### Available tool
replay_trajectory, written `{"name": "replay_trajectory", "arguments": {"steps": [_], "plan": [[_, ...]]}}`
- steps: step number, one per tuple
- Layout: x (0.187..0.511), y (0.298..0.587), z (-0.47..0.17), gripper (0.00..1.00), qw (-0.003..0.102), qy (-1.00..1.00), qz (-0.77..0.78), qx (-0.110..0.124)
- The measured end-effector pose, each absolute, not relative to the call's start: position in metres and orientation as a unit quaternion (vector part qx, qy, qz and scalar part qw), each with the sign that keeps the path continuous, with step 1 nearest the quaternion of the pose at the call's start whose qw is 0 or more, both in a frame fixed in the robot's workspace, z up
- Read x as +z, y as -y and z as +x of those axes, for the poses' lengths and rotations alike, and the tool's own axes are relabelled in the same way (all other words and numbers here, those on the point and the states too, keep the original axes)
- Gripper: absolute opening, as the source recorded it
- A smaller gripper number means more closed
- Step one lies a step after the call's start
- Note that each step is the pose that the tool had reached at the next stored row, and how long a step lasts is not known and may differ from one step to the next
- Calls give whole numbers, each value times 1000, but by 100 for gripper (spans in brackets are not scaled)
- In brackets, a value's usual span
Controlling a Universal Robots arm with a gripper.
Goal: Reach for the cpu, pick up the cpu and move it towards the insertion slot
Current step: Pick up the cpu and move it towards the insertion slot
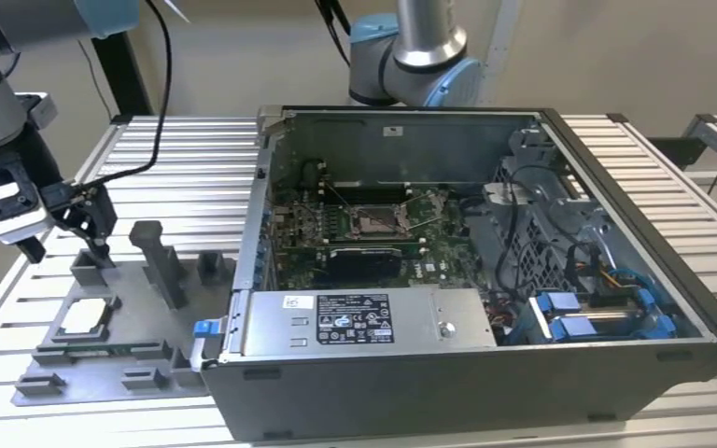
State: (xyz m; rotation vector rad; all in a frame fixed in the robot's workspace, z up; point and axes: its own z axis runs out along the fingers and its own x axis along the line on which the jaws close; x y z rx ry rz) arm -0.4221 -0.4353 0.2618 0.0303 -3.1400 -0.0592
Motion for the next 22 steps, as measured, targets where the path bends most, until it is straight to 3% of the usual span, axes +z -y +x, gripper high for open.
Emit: {"name": "replay_trajectory", "arguments": {"steps": [22], "plan": [[237, 435, -424, 100, 0, 1000, 10, -19]]}}
